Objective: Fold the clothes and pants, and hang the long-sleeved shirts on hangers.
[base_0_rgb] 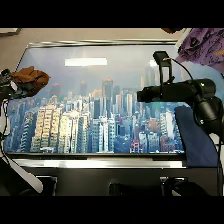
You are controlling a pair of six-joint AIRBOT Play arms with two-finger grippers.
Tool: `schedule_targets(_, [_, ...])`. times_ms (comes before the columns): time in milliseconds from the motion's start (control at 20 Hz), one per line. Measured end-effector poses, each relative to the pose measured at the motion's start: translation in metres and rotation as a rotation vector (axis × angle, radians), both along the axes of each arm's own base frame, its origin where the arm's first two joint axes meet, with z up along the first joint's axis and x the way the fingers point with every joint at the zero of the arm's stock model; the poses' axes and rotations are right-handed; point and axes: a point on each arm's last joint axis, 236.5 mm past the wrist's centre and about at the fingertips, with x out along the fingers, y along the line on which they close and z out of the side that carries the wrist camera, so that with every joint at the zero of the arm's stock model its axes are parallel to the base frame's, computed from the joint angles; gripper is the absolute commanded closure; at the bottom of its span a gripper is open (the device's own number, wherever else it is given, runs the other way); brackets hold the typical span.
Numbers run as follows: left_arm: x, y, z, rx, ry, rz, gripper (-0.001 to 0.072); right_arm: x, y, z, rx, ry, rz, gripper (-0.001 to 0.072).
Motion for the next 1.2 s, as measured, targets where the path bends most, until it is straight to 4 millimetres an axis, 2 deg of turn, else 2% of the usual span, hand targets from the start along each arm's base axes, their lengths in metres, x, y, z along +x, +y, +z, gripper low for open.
schedule_targets(50, [0.002,0.000,-0.002,-0.005,-0.003,0.002,0.0692,0.000,0.000,0.000,0.000,0.000,0.000,0.0682])
schedule_targets(200, [0.000,-0.002,-0.003,-0.019,0.033,-0.002,0.0697,0.000,0.000,0.000,0.000,0.000,0.000,0.0682])
schedule_targets(300, [-0.011,-0.010,0.003,-0.033,0.105,-0.027,0.0699,0.000,0.000,0.000,0.000,0.000,0.000,0.0682])
schedule_targets(400, [-0.020,-0.022,0.025,-0.040,0.143,-0.058,0.0699,0.000,0.000,0.000,0.000,0.000,0.000,0.0682])
schedule_targets(500, [-0.027,-0.045,0.057,-0.064,0.156,-0.096,0.0699,0.000,0.000,0.000,0.000,0.000,0.000,0.0682])
schedule_targets(600, [-0.032,-0.081,0.095,-0.104,0.137,-0.146,0.0699,0.000,0.000,0.000,0.000,0.000,0.000,0.0682])
schedule_targets(700, [-0.044,-0.129,0.129,-0.146,0.129,-0.213,0.0699,0.000,0.000,0.000,0.000,0.000,0.000,0.0682])
schedule_targets(800, [-0.065,-0.186,0.164,-0.176,0.124,-0.297,0.0699,0.000,0.000,0.000,0.000,0.000,0.000,0.0682])
schedule_targets(950, [-0.106,-0.266,0.202,-0.216,0.112,-0.391,0.0699,0.000,0.000,0.000,0.000,0.000,0.000,0.0682])
schedule_targets(1100, [-0.158,-0.342,0.218,-0.278,0.118,-0.463,0.0699,0.000,0.000,0.000,0.000,0.000,0.000,0.0682])
schedule_targets(1200, [-0.194,-0.386,0.212,-0.318,0.143,-0.499,0.0698,0.000,0.000,0.000,0.000,0.000,0.000,0.0682])
